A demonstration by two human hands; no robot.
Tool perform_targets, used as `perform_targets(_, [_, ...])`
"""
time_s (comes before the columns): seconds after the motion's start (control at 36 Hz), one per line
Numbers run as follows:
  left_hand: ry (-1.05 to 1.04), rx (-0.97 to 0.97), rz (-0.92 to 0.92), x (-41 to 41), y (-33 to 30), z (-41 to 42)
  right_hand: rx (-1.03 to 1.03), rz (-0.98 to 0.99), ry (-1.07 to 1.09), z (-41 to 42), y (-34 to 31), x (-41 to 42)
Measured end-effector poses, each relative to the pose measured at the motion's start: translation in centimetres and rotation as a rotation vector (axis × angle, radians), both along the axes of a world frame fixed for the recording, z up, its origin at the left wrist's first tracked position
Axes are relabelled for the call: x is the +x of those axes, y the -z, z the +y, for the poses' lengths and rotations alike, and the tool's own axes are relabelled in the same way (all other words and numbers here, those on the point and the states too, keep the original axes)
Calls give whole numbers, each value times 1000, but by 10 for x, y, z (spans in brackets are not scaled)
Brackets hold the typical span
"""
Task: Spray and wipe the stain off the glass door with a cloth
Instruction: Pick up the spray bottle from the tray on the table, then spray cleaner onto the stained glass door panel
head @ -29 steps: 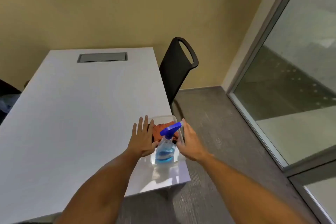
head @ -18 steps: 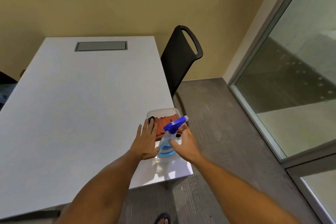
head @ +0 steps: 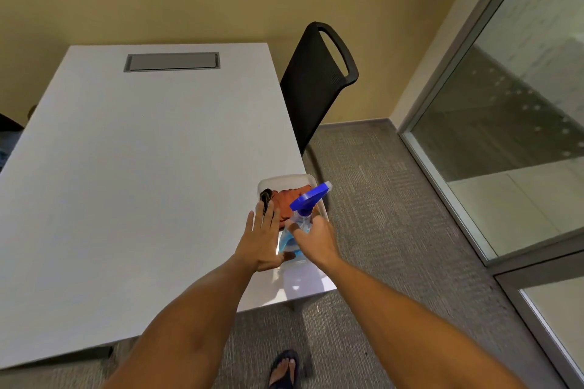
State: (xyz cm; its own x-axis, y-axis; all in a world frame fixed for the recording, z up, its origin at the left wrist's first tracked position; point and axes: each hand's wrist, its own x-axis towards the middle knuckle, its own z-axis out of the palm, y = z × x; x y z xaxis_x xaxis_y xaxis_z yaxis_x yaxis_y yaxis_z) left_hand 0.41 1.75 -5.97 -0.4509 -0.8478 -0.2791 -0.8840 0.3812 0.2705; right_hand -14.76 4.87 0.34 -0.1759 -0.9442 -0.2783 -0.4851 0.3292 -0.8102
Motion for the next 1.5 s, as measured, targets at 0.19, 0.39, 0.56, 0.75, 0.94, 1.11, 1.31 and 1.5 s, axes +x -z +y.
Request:
perform_targets(0.19, [41, -33, 12, -3, -7, -1, -7, -36, -4, 4, -10, -5])
perform_targets(0.39, [9, -64, 1, -11, -20, -3, -39, -102, 47, 13, -30, -15])
perform_targets(0.56, [1, -153, -37, -30, -59, 7, -135, -178, 59, 30, -61, -37])
perform_targets(0.75, [52, -189, -13, -78, -90, 41, -274, -357, 225, 68, -115, -85])
perform_targets(0.94, [158, -275, -121, -135, -127, 88, -374, -364, 359, 122, -150, -149])
perform_targets(1.11, [254, -341, -99, -188, -152, 124, -442, -252, 446, 186, -163, -207])
perform_targets(1.31, [379, -410, -105, -267, -175, 171, -539, -196, 650, 259, -175, -270])
perform_targets(1.5, [544, -457, -61, -356, -197, 219, -572, -153, 846, 317, -178, -336])
